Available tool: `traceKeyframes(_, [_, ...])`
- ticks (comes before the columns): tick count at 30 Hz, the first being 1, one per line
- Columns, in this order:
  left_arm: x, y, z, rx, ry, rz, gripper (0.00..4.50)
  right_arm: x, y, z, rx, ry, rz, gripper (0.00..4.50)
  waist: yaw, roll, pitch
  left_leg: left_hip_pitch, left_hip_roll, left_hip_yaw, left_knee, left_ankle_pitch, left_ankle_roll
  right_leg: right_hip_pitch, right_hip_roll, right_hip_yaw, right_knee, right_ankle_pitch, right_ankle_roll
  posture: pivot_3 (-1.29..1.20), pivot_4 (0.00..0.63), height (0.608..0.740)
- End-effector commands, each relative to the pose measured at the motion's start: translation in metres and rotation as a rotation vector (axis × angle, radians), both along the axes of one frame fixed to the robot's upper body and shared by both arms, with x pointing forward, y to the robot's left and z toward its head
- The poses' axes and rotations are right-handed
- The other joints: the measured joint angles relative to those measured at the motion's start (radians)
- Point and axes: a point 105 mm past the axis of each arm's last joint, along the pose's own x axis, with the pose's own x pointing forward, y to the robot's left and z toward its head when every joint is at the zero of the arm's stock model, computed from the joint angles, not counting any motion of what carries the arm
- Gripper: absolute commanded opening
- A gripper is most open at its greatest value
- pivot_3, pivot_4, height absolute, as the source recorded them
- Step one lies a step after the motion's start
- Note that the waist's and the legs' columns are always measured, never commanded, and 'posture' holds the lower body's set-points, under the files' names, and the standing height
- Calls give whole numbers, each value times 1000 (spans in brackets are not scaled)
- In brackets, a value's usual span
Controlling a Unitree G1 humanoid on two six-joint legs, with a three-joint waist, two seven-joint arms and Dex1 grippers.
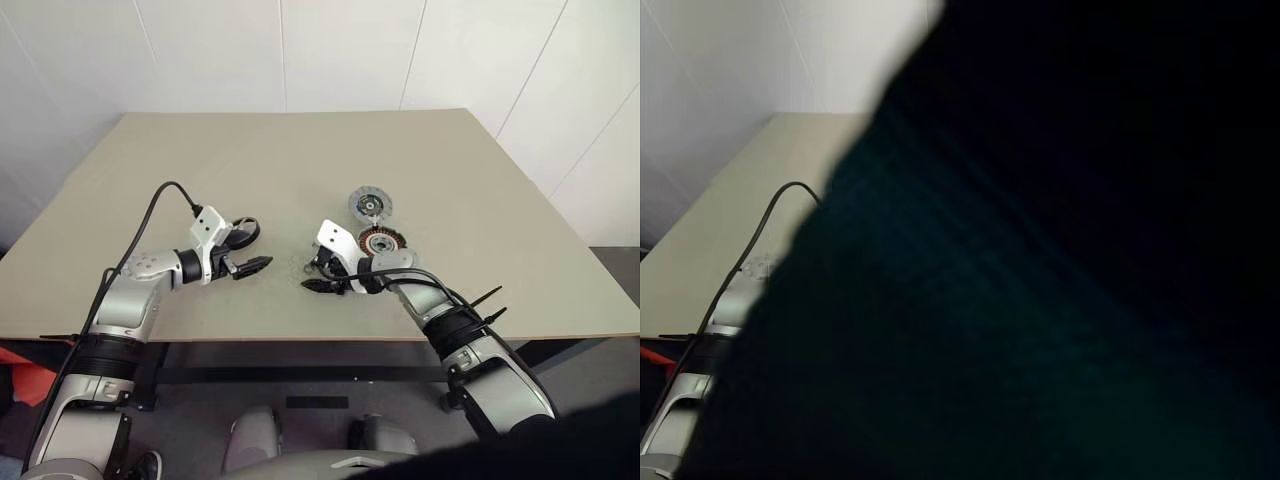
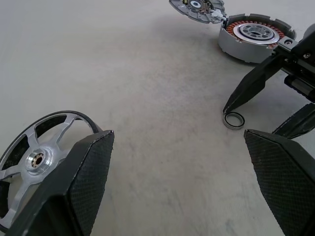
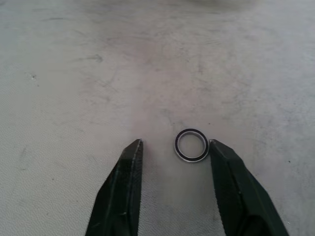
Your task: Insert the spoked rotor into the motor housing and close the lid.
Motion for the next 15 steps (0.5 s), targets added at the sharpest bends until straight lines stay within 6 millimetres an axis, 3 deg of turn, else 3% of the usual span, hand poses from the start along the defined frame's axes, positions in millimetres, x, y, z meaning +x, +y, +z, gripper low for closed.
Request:
traceKeyframes(1, [1,-2,11,1,-54,-2,4500,2,-7,-4,-31,3,-19,1921,0,0,0,0,0,0,0,0,0,0,0,0,0,0,0,0,0,740])
traceKeyframes(6, [-1,-4,10,1,-56,-4,4500,5,-8,-3,-30,5,-32,1921,0,0,0,0,-1,0,0,0,0,0,0,0,-1,0,0,0,0,740])
traceKeyframes(11, [-1,-4,10,3,-58,1,4500,9,-10,0,-29,-7,-45,788,0,0,0,0,0,0,0,0,0,0,0,0,0,0,0,0,0,740])
traceKeyframes(15, [-1,-5,9,2,-58,3,4500,11,-13,1,-31,-17,-57,788,0,0,0,0,0,0,0,0,0,0,0,0,0,0,0,0,0,740])
